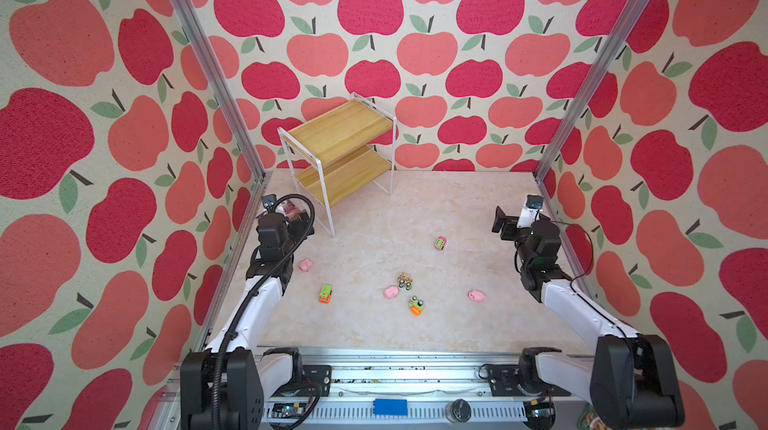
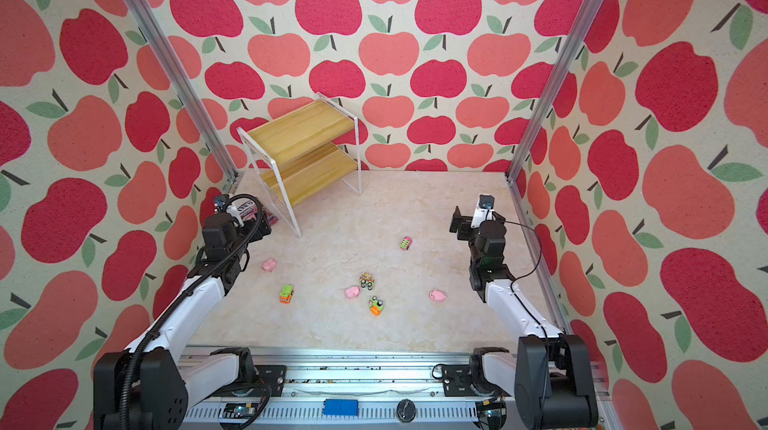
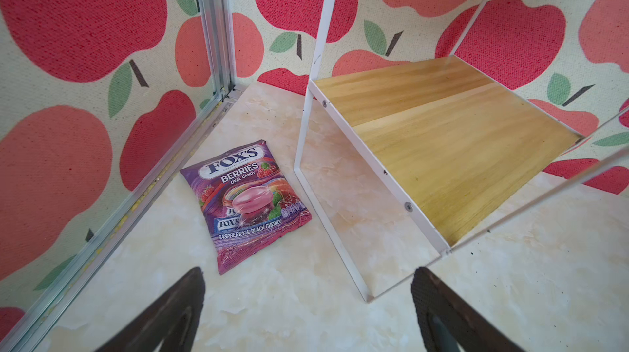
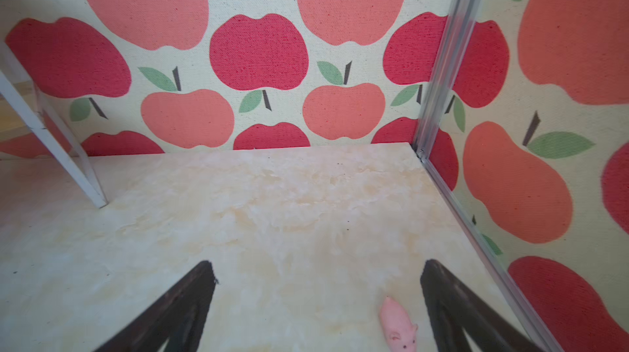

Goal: Place and organize the plastic toys onto the shelf

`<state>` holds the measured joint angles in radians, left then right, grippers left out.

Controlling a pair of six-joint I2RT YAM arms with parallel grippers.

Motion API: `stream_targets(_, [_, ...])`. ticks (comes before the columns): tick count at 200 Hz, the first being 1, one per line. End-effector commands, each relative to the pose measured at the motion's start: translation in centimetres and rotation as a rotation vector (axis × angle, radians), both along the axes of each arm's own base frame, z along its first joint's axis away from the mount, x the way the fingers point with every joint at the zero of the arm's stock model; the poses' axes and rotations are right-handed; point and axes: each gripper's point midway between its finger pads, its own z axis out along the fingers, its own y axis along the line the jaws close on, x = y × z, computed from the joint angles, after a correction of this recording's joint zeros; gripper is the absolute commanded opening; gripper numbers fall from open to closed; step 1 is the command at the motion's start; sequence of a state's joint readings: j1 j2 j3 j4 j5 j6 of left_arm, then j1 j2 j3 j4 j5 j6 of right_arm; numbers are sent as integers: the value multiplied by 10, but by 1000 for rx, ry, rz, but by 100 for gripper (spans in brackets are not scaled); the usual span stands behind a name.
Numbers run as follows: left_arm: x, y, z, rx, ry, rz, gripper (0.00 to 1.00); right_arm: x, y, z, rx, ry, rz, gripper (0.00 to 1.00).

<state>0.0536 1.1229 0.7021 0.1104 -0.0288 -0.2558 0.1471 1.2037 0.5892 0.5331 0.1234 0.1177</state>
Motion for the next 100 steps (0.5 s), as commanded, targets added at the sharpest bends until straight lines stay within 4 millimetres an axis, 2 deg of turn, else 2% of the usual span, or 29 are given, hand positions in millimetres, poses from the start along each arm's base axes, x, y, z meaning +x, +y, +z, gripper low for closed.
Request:
stream_targets(1, [-14,-11,-12,-258,118,-4,93,15,65,3,149,76,277,97])
stream_targets(21, [-7,-7,3,-401,88,-8,90,44,111,25,195,56,434,96])
stream_targets(35, [2,5,14,-516,36,7,89,65,135,39,218,28,504,95])
stream_targets(61, [33,31,19,-670,-26,-7,81,102,174,45,225,1,586,94])
stream_targets(100, [93,52,26,-729,-106,-144,67,137,221,43,238,-74,716,91])
